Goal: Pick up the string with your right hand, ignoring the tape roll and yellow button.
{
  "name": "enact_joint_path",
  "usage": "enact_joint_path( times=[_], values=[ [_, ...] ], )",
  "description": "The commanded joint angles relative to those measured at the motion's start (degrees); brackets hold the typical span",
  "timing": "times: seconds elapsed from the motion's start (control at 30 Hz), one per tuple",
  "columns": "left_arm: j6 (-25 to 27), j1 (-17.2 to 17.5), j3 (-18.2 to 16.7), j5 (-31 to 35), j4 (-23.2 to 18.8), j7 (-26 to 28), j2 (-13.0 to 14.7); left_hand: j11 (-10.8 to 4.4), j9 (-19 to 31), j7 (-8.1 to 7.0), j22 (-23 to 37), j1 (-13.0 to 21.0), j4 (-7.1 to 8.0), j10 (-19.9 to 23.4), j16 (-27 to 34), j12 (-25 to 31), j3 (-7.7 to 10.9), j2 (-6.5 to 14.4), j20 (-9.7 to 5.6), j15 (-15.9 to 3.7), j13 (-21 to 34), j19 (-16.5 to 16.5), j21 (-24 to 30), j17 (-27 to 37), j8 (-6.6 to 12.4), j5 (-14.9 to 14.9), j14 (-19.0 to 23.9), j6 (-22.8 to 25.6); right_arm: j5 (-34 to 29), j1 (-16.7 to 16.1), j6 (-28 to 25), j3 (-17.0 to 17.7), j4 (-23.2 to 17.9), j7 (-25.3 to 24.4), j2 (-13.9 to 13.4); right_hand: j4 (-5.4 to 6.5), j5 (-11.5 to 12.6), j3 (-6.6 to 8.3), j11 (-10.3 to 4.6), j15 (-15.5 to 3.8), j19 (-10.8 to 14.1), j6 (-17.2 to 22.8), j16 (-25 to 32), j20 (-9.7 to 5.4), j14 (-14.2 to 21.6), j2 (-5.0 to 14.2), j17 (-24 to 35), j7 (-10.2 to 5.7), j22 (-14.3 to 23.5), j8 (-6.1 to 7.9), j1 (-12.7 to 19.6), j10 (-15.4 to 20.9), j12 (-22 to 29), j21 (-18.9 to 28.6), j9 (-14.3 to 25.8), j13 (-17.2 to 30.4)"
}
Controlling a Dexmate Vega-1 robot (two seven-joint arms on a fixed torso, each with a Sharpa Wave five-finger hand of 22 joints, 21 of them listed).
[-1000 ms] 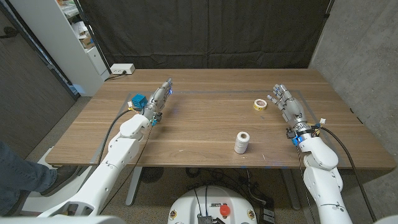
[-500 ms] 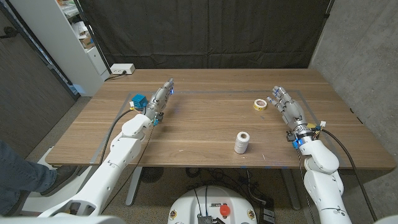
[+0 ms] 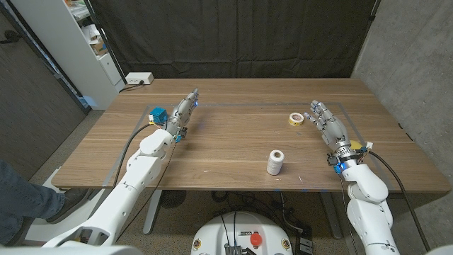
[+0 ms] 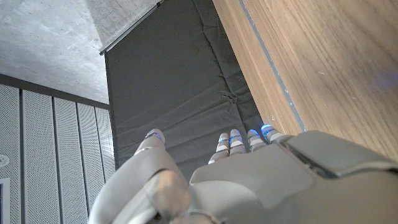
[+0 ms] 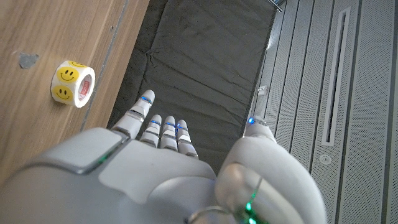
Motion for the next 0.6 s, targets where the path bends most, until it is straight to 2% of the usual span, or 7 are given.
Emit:
enact_joint_path(
  times=[0.03, 0.6],
  values=[
    [0.12, -0.66, 0.58, 0.16, 0.75, -0.19, 0.15, 0.05, 0.24, 0.23, 0.16, 0.68, -0.38, -0.47, 0.17, -0.09, 0.04, 0.29, 0.39, 0.04, 0.16, -6.07, -0.16, 0.16, -0.01, -0.38, -1.65, -0.12, 0.82, -1.81, 1.45, 0.14, -1.15, 0.66, 0.54, -0.38, 0.31, 0.26, 0.1, 0.18, 0.1, -0.28, 0.01, -0.23, -0.09, 0.24, -0.04, -0.08, 0.27, 0.26, 0.74, 0.0, 0.14, 0.34, 0.24, 0.17],
    [0.09, -0.59, 0.91, 0.17, 0.7, -0.47, 0.55, 0.17, 0.25, 0.31, 0.18, 0.75, -0.65, -0.42, 0.24, -0.07, 0.01, 0.41, 0.45, 0.2, 0.17, -5.91, -0.55, 0.16, 0.02, -0.45, -1.5, 0.0, -2.16, -5.14, 3.59, 0.21, -2.9, -0.63, 1.05, -0.65, 0.32, 0.16, -0.05, 0.22, 0.1, -0.35, 0.04, -0.22, -0.06, 0.03, 0.0, -0.1, 0.27, 0.25, 0.96, -0.12, 0.11, 0.37, 0.25, 0.18]
  ],
)
